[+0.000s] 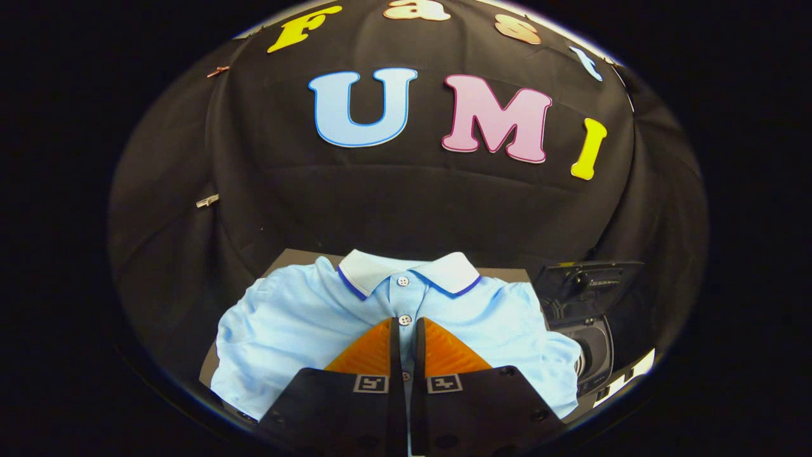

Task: Put the clothes into the washing machine and then close the washing machine lid.

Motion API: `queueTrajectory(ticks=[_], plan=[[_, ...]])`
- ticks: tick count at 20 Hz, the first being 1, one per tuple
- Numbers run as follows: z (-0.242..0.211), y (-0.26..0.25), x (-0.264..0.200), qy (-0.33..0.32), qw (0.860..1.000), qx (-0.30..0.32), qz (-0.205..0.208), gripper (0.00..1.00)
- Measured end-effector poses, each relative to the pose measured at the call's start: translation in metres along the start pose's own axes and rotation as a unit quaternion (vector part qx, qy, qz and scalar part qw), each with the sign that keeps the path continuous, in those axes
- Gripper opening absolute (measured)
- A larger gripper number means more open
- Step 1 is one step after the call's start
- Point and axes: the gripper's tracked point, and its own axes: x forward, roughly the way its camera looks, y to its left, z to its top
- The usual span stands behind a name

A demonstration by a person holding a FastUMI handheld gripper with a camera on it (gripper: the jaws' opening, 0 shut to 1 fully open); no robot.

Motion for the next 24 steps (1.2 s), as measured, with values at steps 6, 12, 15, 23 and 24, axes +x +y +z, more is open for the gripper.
queueTrajectory(ticks=[6, 12, 15, 23, 24], plan=[[0.014, 0.005, -0.017, -0.043, 0.999, -0.016, 0.002, 0.07], [0.025, 0.009, -0.030, -0.085, 0.995, -0.054, -0.008, 0.07], [0.047, 0.015, -0.051, -0.148, 0.984, -0.094, -0.020, 0.07], [0.094, 0.010, -0.106, -0.241, 0.967, -0.062, -0.046, 0.07], [0.097, 0.003, -0.112, -0.245, 0.966, -0.066, -0.046, 0.07]])
